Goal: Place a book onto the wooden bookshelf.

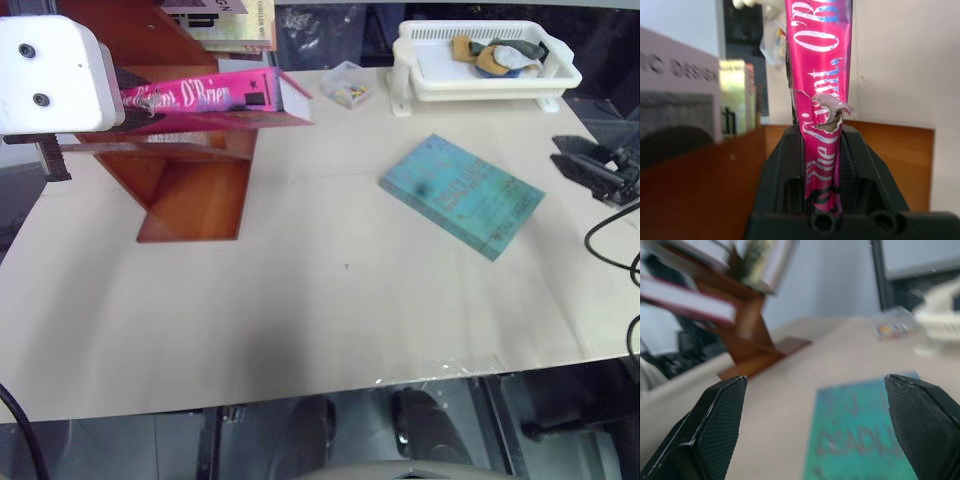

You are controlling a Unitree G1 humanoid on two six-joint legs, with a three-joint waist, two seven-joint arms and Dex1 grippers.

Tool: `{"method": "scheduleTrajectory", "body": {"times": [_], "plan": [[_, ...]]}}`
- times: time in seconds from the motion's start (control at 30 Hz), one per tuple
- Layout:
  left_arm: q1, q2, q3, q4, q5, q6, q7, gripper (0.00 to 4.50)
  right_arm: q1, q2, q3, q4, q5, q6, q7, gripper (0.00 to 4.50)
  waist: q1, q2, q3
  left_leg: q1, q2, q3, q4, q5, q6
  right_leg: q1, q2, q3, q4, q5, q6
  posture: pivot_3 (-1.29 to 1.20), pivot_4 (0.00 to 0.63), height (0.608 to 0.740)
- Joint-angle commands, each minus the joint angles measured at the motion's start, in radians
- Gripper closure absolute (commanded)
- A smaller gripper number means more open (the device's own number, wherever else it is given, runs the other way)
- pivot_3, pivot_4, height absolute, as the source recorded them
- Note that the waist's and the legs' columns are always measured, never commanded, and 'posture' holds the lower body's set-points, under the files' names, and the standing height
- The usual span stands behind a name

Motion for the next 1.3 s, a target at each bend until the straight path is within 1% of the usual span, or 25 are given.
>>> {"method": "scheduleTrajectory", "body": {"times": [0.03, 0.27, 0.53, 0.7, 0.9, 1.07, 1.3], "plan": [[0.014, 0.043, 0.077, 0.014, -0.002, -0.015, 0.028, 4.10, -0.019, -0.051, 0.012, -0.135, 0.179, 0.137, 0.060, 0.00, 0.000, 0.000, 0.000, 0.000, 0.000, 0.000, 0.000, 0.000, 0.000, 0.000, 0.000, 0.000, 0.000, 0.000, 0.000, 0.00, 0.150, 0.740], [0.043, 0.061, 0.080, 0.039, -0.026, -0.036, 0.052, 4.10, 0.008, -0.108, 0.030, -0.221, 0.362, 0.262, 0.060, 0.00, 0.002, 0.000, 0.000, 0.000, 0.001, 0.000, 0.000, 0.000, 0.000, 0.000, 0.000, 0.000, 0.000, 0.000, 0.000, 0.00, 0.150, 0.740], [0.056, 0.080, 0.069, 0.096, -0.037, -0.072, 0.067, 4.10, 0.030, -0.129, 0.018, -0.302, 0.484, 0.348, 0.060, 0.00, 0.001, 0.000, 0.000, 0.000, 0.001, 0.001, 0.000, 0.000, 0.001, -0.001, 0.000, 0.001, 0.001, 0.000, 0.000, 0.00, 0.150, 0.740], [0.083, 0.089, 0.076, 0.133, -0.037, -0.093, 0.065, 4.10, 0.050, -0.149, 0.031, -0.440, 0.557, 0.416, 0.060, 0.00, 0.001, 0.001, 0.001, -0.001, 0.001, 0.001, 0.000, 0.000, 0.001, -0.002, 0.000, 0.001, 0.001, 0.000, 0.000, 0.00, 0.150, 0.740], [0.091, 0.093, 0.071, 0.153, -0.046, -0.108, 0.068, 4.10, 0.047, -0.175, 0.075, -0.536, 0.578, 0.434, 0.060, 0.00, 0.002, 0.001, 0.001, -0.001, 0.002, 0.002, 0.000, 0.000, 0.001, -0.002, 0.000, 0.001, 0.001, 0.000, 0.000, 0.00, 0.150, 0.740], [0.096, 0.090, 0.068, 0.158, -0.049, -0.116, 0.071, 4.10, 0.032, -0.188, 0.117, -0.520, 0.553, 0.389, 0.060, 0.00, 0.002, 0.001, 0.001, -0.001, 0.002, 0.002, 0.000, 0.000, 0.001, -0.002, 0.000, 0.001, 0.001, 0.000, 0.000, 0.00, 0.150, 0.740], [0.120, 0.082, 0.079, 0.189, -0.039, -0.129, 0.083, 4.10, -0.009, -0.227, 0.207, -0.489, 0.511, 0.304, 0.060, 0.00, 0.001, 0.001, 0.001, -0.002, 0.002, 0.003, 0.000, 0.000, 0.001, -0.004, 0.000, 0.002, 0.002, 0.000, 0.000, 0.00, 0.150, 0.740]]}}
